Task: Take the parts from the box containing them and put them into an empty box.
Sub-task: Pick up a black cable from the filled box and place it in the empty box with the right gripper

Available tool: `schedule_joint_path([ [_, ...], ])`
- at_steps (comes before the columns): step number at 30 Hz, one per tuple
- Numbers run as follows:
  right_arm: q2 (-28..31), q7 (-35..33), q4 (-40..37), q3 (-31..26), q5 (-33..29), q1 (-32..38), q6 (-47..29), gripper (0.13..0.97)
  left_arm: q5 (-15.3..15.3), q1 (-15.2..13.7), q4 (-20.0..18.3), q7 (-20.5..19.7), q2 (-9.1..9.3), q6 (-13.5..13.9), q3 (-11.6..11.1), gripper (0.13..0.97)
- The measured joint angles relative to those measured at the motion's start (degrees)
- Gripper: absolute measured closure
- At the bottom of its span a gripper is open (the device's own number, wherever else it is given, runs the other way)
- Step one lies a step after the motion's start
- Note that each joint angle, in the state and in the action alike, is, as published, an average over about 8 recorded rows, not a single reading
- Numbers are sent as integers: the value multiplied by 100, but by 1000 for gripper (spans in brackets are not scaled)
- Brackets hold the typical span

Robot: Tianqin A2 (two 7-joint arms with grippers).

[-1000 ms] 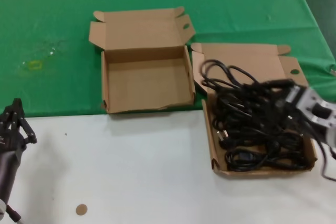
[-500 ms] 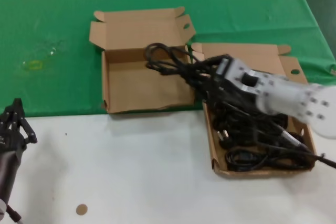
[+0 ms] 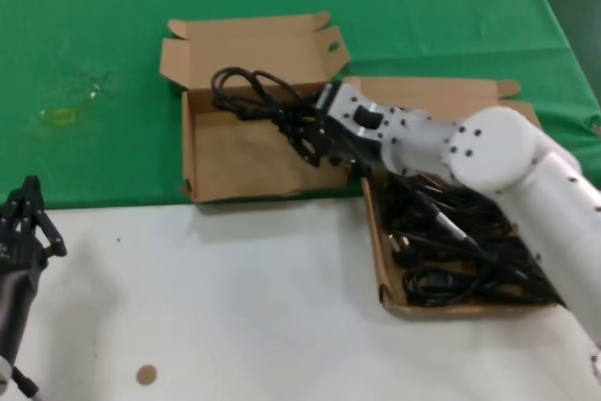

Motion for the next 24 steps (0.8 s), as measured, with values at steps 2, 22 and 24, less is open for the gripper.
schedule_joint_path([
  [2,-146,-235,-340,1,118,145,63,852,0,0,0,0,0,0,0,953],
  [22,-750,-1604,-1871,57,852,698,292,852,0,0,0,0,0,0,0,953],
  [24,-763,-1610,-1891,39,854,710,305,849,0,0,0,0,0,0,0,953],
])
